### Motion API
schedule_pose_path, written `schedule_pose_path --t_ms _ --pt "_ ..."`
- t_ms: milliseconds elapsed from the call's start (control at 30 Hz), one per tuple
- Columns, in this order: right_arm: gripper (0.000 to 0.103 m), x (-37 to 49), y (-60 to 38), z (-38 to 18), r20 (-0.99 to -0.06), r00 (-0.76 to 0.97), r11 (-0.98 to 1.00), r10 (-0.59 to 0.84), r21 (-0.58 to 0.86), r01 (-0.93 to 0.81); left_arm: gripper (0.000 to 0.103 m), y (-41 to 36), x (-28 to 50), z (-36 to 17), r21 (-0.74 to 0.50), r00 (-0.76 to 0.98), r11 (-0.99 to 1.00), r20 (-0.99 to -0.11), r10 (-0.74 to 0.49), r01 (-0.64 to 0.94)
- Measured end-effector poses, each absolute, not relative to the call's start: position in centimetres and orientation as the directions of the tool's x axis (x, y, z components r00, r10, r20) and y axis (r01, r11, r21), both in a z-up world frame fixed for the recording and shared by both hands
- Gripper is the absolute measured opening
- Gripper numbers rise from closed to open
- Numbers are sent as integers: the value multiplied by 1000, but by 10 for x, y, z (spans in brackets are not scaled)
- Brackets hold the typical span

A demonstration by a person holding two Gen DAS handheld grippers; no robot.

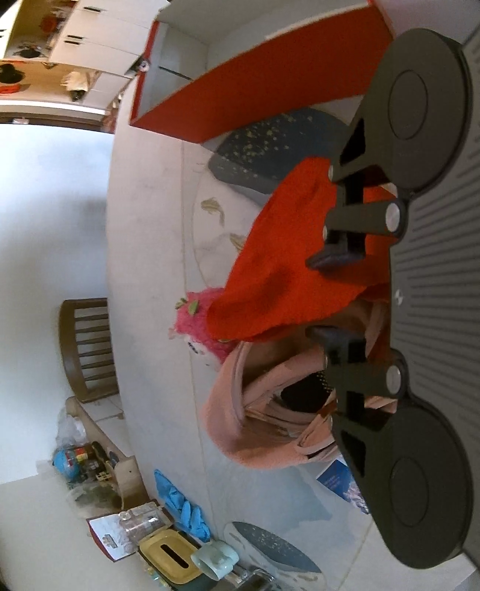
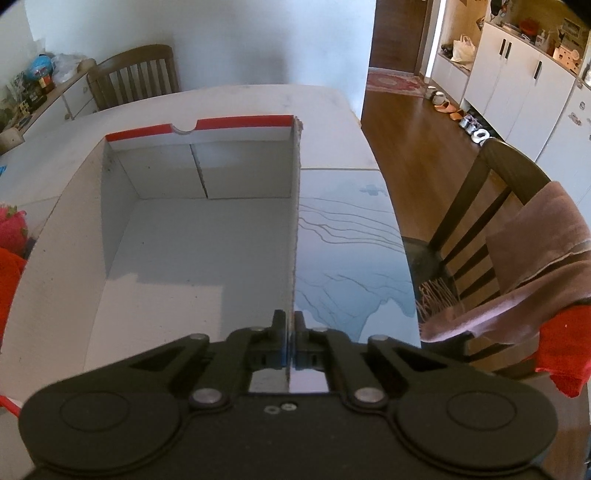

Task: Organize objects
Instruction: 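Close the left gripper on the red cloth in the pile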

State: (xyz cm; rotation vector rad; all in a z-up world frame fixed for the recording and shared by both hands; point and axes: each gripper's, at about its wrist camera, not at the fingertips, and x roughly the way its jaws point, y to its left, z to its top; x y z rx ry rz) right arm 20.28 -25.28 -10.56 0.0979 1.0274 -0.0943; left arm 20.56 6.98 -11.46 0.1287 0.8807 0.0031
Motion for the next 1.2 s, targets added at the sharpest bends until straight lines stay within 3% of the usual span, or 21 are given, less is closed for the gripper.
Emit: schedule_pose_path --t_ms 33,200,433,767,867,900,1000,1200 --pt "2 203 -253 -105 -857 514 992 -33 36 124 13 70 207 -116 108 632 993 -773 49 55" --pt "2 202 -252 -105 -856 515 991 -33 37 125 2 76 206 -115 44 630 994 -776 -30 101" --pt "2 202 -251 -105 -855 517 991 -33 39 128 0 84 203 -96 -61 625 983 -764 -157 172" --pt "2 202 -251 -105 -856 516 991 -34 37 127 1 87 211 -112 -13 593 980 -795 -129 197" --pt "2 202 -251 -105 -856 516 991 -35 36 127 9 89 213 -114 -6 600 978 -789 -134 210" --pt "2 202 -251 -105 -856 516 991 -35 36 126 19 90 214 -115 -2 603 978 -787 -130 209" --pt "2 202 -251 -104 -856 515 991 -36 34 126 64 91 217 -116 14 627 981 -771 -114 196" --pt "2 201 -251 -104 -857 514 991 -36 35 128 66 86 231 -125 53 633 978 -769 -91 204"
